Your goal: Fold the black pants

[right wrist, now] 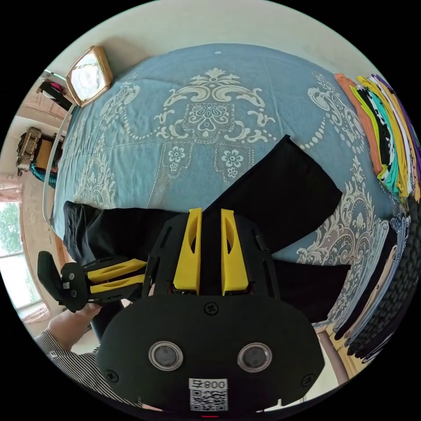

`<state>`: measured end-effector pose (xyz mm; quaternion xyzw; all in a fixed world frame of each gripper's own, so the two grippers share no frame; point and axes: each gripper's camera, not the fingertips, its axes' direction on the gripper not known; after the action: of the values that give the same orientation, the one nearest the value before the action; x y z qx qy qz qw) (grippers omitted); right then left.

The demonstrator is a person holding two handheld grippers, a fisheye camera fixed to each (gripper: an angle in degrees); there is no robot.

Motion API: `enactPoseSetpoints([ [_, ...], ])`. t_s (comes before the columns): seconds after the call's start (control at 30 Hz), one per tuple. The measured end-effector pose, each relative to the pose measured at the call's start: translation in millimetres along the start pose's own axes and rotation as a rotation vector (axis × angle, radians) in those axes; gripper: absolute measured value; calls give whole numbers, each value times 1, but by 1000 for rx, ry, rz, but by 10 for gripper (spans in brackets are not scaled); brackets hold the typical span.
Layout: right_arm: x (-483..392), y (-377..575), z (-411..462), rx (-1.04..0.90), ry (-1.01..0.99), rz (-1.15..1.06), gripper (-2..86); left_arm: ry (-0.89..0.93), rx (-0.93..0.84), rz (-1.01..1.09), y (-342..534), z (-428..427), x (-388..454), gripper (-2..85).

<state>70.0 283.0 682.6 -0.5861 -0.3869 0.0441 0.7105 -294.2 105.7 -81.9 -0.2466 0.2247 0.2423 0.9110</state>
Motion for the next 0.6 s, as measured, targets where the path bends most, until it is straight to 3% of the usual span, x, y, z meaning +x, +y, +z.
enactPoseSetpoints([
  [0.23, 26, 8, 5, -14, 17, 14, 55, -3, -16, 30, -25, 25, 13, 17],
  [0.6, 92, 57, -28, 93, -163, 2, 6, 71, 49, 115, -65, 43, 54, 10],
])
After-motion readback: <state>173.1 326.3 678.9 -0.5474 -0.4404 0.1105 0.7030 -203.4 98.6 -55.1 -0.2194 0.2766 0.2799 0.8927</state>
